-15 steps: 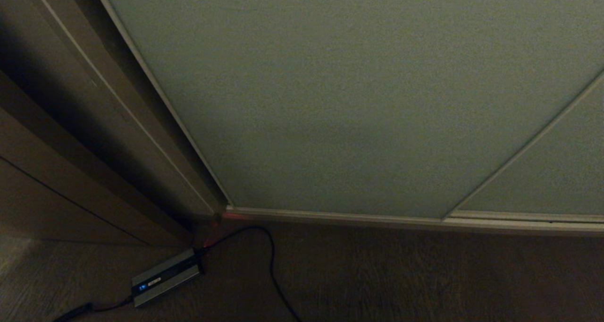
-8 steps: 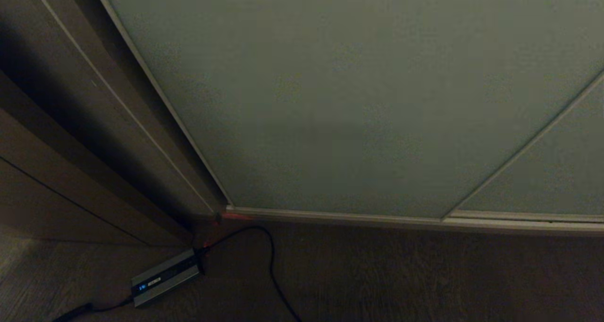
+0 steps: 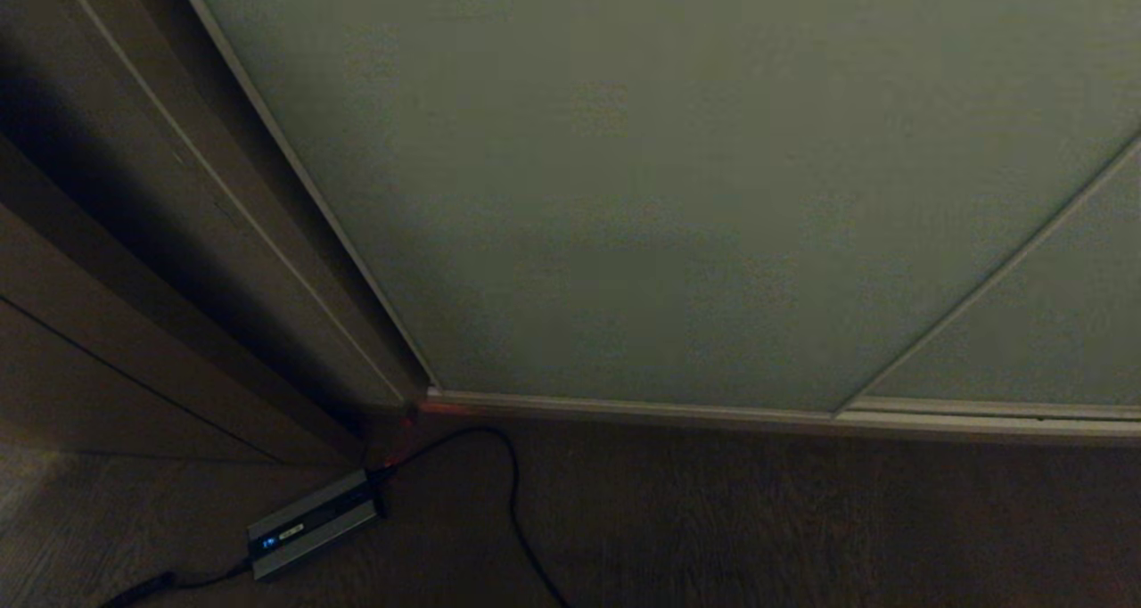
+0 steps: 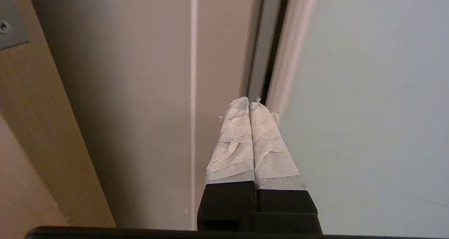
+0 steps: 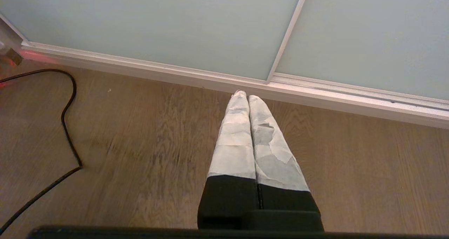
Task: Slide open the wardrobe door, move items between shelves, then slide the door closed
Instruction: Open the door
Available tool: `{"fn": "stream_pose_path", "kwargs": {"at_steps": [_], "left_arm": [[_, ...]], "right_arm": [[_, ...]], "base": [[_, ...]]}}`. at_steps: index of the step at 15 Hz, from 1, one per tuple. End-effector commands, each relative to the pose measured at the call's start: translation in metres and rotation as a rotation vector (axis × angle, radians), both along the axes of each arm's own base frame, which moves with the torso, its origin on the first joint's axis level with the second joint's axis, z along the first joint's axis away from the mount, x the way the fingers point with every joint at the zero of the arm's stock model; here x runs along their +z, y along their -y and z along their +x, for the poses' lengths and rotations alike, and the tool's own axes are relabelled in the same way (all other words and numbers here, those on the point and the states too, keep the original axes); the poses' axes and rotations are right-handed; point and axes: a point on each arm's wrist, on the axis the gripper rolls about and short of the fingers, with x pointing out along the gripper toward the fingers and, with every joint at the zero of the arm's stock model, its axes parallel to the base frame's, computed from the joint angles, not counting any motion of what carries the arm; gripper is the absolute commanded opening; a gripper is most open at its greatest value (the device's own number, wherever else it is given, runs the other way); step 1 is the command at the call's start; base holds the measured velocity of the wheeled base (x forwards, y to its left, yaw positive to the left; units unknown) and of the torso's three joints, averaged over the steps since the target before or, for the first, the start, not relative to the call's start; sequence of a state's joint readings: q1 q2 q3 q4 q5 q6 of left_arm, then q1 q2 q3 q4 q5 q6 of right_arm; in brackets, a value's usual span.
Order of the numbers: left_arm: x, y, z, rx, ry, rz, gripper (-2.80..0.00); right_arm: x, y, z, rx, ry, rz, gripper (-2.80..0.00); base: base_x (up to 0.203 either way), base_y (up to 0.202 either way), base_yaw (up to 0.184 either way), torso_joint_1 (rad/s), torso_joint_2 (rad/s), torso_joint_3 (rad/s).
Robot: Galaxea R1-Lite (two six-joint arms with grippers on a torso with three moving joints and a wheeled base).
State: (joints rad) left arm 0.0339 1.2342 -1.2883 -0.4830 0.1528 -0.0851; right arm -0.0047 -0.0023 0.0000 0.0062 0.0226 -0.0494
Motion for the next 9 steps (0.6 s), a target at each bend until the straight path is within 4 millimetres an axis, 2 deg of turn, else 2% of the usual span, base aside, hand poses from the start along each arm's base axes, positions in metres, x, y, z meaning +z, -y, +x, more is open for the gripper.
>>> {"fn": "stream_pose_path", "kwargs": {"at_steps": [1, 9], "left_arm": [[0.001, -0.002, 0.013, 0.01, -0.01, 0.001, -2.8], [0.017, -0.002, 0.041, -0.026, 0.019, 0.03, -2.8]], "right_arm": [[-0.001, 0.0, 0.0, 0.001, -0.005, -0.001, -2.8], [-0.001, 0.0, 0.0, 0.001, -0.005, 0.0, -2.8]], "base": [[0.0, 0.0, 0.0, 0.0, 0.0, 0.0], [0.0, 0.0, 0.0, 0.0, 0.0, 0.0]]}}
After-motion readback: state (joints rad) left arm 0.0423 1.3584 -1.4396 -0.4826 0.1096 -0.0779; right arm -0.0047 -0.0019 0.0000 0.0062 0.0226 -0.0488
